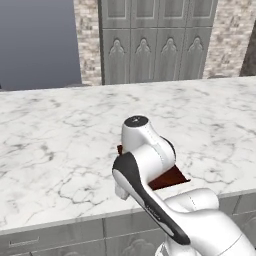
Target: Take out the milk from the fridge and place it on the tray on the counter. Then take the sugar cube near the tray and place it in the tray.
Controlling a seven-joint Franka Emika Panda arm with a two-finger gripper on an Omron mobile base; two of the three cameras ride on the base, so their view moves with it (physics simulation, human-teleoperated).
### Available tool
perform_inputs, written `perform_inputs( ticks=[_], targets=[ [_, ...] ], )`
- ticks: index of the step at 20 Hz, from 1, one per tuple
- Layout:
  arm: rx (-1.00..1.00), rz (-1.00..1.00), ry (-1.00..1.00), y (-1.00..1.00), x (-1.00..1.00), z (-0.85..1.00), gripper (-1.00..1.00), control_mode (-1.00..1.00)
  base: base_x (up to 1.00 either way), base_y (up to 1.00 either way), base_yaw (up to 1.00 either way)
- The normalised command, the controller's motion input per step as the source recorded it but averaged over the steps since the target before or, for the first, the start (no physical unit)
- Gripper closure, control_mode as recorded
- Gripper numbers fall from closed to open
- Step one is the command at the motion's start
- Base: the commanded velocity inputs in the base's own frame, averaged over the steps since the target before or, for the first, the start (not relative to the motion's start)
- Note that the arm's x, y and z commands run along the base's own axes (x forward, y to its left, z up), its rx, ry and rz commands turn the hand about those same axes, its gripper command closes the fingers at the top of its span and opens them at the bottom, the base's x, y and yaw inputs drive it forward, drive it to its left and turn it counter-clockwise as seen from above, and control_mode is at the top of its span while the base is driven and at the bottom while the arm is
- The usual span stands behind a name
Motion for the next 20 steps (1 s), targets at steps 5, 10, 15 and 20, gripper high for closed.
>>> perform_inputs(
  ticks=[5, 10, 15, 20],
  targets=[
    [0.00, 0.02, 0.06, -0.10, 0.02, -0.47, -1.00, -1.00, 0.00, 0.00, 0.00],
    [-0.02, 0.05, 0.00, -0.10, 0.00, -0.47, -1.00, -1.00, 0.00, 0.00, 0.00],
    [0.00, 0.01, 0.03, 0.00, 0.36, -0.30, -1.00, -1.00, 0.00, 0.00, 0.00],
    [0.00, 0.02, 0.05, 0.04, 0.60, -0.35, -1.00, -1.00, 0.00, 0.00, 0.00]
  ],
)
